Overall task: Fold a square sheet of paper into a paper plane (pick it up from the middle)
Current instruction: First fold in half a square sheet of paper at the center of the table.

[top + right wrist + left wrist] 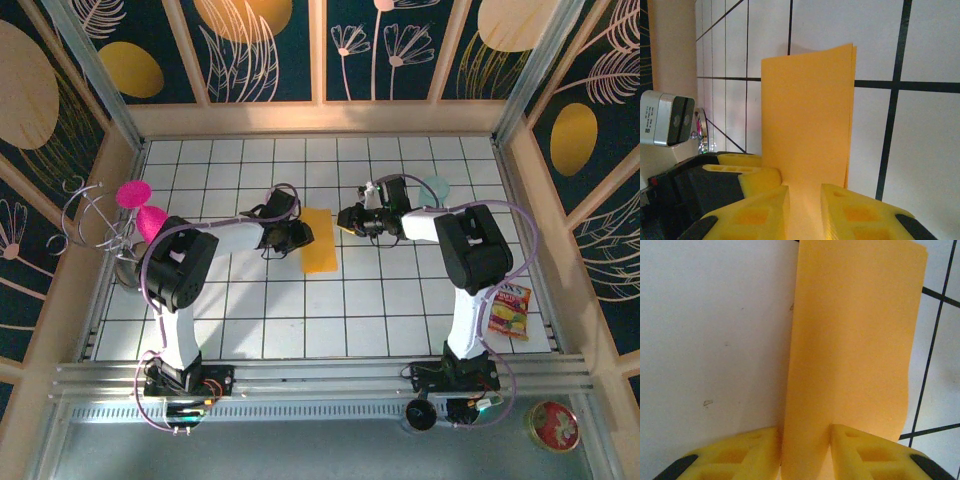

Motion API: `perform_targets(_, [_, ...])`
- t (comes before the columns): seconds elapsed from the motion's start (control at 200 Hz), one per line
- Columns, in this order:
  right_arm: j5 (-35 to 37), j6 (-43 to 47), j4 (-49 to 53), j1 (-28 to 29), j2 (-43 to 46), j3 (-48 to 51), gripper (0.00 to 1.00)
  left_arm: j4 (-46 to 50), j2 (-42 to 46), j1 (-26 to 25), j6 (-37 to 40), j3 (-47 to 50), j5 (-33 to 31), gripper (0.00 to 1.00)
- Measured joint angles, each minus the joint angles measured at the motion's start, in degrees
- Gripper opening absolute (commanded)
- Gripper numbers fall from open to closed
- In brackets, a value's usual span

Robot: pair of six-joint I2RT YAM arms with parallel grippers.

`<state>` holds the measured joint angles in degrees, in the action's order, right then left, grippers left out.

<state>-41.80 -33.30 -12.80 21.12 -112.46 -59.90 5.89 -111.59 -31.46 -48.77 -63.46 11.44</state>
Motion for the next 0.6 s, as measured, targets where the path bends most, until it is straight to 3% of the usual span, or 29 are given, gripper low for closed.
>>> perform_targets(0.601, [0.20, 0.04, 0.74, 3.17, -1.42, -2.64, 0.18, 1.84, -0.66, -0.07, 1.25, -1.40, -0.04, 0.37])
